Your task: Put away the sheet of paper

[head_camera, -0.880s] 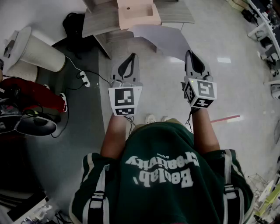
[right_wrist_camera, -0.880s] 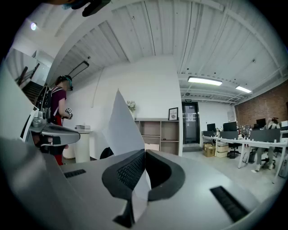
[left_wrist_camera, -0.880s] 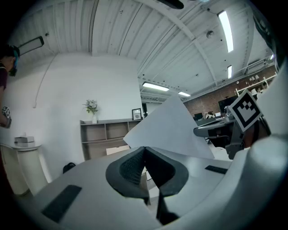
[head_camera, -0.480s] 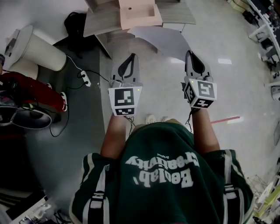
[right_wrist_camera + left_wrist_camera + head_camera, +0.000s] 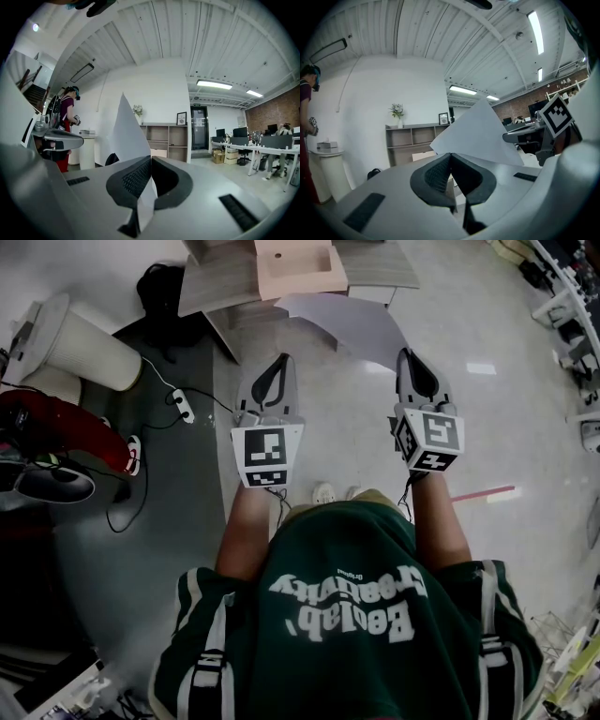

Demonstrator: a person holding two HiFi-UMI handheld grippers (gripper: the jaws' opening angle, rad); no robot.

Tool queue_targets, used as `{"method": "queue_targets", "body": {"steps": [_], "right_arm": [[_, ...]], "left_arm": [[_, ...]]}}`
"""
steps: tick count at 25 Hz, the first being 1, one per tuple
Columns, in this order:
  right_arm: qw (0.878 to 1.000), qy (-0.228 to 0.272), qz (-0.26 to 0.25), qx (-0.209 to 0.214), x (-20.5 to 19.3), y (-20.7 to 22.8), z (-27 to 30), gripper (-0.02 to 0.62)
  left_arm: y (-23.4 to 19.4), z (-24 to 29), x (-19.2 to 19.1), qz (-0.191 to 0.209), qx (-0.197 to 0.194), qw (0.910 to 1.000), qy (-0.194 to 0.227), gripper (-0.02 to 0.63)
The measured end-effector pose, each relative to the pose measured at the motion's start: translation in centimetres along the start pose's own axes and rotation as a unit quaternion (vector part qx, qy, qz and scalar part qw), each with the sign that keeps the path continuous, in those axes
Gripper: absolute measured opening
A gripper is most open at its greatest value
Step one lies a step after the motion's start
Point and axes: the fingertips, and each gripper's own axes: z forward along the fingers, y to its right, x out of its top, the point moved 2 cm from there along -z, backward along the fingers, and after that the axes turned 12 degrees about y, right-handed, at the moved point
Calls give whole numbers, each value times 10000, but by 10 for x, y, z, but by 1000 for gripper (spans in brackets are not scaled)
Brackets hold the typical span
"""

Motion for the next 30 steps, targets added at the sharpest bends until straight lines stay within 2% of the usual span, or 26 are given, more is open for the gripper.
{"method": "queue_targets", "body": {"steps": [8,17,22,30], "right_arm": [[10000,-12,-10,48,-2,-8,-1,34],[9998,-79,22,194,-15,-10,30,34],[9996,-103,43,265,-23,-7,67,34],[9991,-165,5,390,-39,17,145,34]], "left_arm": [[-2,-6,-4,4,-12,10000,-49,18],[-20,13,-16,33,102,9998,-162,18],[-37,41,-26,64,162,9996,-217,18],[-63,115,-45,42,234,9992,-315,18]]}}
